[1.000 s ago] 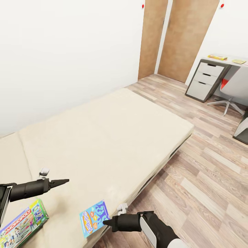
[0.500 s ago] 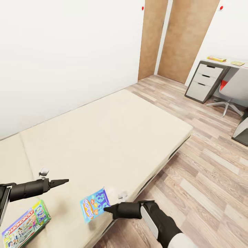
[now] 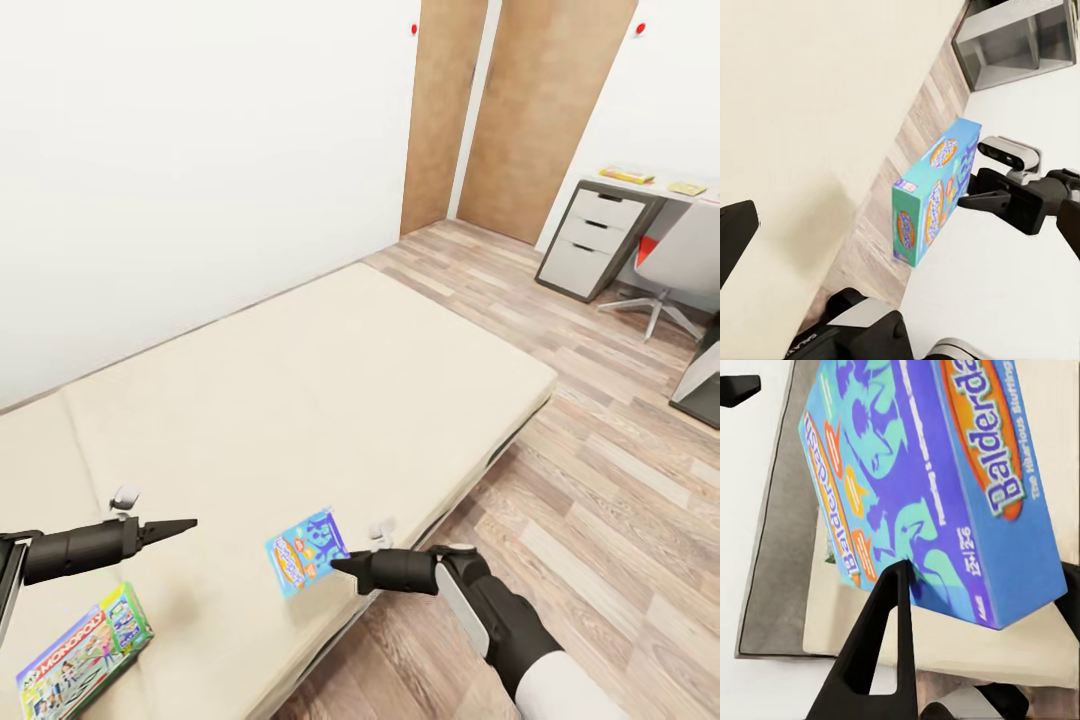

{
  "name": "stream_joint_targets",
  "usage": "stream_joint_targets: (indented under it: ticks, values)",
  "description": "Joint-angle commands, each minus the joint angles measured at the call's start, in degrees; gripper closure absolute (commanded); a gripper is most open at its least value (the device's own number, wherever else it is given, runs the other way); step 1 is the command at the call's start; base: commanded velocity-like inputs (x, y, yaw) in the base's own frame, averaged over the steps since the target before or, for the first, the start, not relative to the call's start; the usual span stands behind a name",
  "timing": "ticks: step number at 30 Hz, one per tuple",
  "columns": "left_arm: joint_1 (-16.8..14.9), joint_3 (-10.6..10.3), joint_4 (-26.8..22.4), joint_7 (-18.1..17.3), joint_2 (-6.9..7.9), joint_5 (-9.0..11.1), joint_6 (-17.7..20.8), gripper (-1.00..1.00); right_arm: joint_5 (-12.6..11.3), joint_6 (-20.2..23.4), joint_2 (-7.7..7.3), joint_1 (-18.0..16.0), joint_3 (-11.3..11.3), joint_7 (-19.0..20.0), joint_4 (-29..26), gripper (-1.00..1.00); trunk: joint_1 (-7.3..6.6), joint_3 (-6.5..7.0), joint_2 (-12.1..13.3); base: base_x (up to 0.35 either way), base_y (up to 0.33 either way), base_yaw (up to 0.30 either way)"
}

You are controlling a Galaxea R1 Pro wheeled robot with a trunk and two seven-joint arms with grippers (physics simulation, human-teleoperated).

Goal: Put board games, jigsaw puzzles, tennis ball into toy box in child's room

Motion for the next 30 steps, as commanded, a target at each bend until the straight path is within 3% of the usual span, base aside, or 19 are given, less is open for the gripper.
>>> stream_joint_targets:
  ticks: [1, 4, 10, 16, 23, 30]
  values:
    - [0.0, 0.1, 0.0, -0.5, 0.25, -0.6, 0.6, -1.00, -0.5, 0.5, -0.54, -0.1, 0.0, 0.0, -0.2, 1.00, -0.23, 0.15, 0.4, 0.000, 0.000, 0.000]
    - [0.0, 0.2, 0.0, -0.5, 0.92, -0.6, 0.6, -1.00, -0.6, 0.3, -1.84, -0.1, 0.0, 0.0, -0.6, 1.00, -0.89, 0.68, 1.6, 0.000, 0.000, 0.000]
    - [0.0, 0.2, 0.0, -0.5, 1.15, -0.6, 0.6, -1.00, -1.1, 0.4, -2.73, 0.1, -0.9, 0.3, -0.8, 1.00, -2.20, 1.76, 4.0, 0.000, 0.000, 0.000]
    - [-0.1, 0.2, 0.1, -0.5, 1.58, -0.6, 0.6, -1.00, -1.2, 0.4, -3.94, 0.6, -6.1, 0.3, -2.0, 1.00, -3.52, 2.84, 6.4, 0.000, 0.000, 0.000]
    - [-0.4, 0.2, 0.5, -0.5, 2.48, -0.8, 0.3, -1.00, -1.4, 0.2, -5.42, 0.8, -16.0, 1.1, -2.2, 1.00, -5.06, 4.10, 9.2, 0.000, 0.000, 0.000]
    - [-0.5, 0.3, 0.5, -0.5, 4.10, -0.7, 0.4, -1.00, -1.2, 0.1, -5.52, 0.8, -17.9, 1.2, -2.2, 1.00, -6.60, 5.35, 12.0, 0.000, 0.000, 0.000]
